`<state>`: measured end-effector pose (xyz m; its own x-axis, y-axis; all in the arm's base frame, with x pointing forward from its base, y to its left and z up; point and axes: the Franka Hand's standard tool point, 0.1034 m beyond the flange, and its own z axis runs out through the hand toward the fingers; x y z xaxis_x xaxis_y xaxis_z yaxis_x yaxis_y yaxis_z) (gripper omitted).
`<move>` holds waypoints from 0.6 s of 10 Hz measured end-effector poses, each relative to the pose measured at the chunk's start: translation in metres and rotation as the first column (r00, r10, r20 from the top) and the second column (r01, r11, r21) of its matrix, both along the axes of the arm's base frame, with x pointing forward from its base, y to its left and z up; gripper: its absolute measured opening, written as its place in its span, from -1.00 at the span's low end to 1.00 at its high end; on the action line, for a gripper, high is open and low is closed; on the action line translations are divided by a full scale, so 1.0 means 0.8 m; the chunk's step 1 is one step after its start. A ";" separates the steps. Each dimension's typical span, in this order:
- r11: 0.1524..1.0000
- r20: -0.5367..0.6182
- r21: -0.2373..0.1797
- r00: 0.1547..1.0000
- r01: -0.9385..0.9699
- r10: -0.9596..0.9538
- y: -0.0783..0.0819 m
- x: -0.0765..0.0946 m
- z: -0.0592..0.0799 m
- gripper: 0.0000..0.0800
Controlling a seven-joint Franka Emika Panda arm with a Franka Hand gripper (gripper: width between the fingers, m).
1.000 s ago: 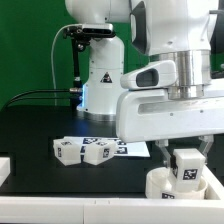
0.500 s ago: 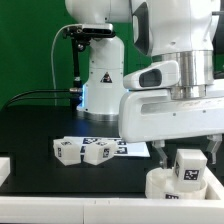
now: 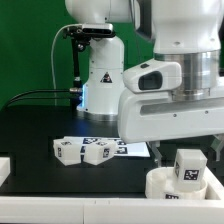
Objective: Assemble stool
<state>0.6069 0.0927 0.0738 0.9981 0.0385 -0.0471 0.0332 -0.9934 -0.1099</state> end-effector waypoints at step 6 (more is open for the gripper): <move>0.985 -0.033 -0.007 0.985 0.170 -0.170 0.003 -0.002 -0.002 -0.16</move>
Offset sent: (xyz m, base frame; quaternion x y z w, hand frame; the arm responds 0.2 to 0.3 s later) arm 0.0000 0.0000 0.0000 0.0000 0.0000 0.0000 1.0000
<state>0.6052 0.0951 0.0718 0.9880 -0.1318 -0.0803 -0.1398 -0.9847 -0.1042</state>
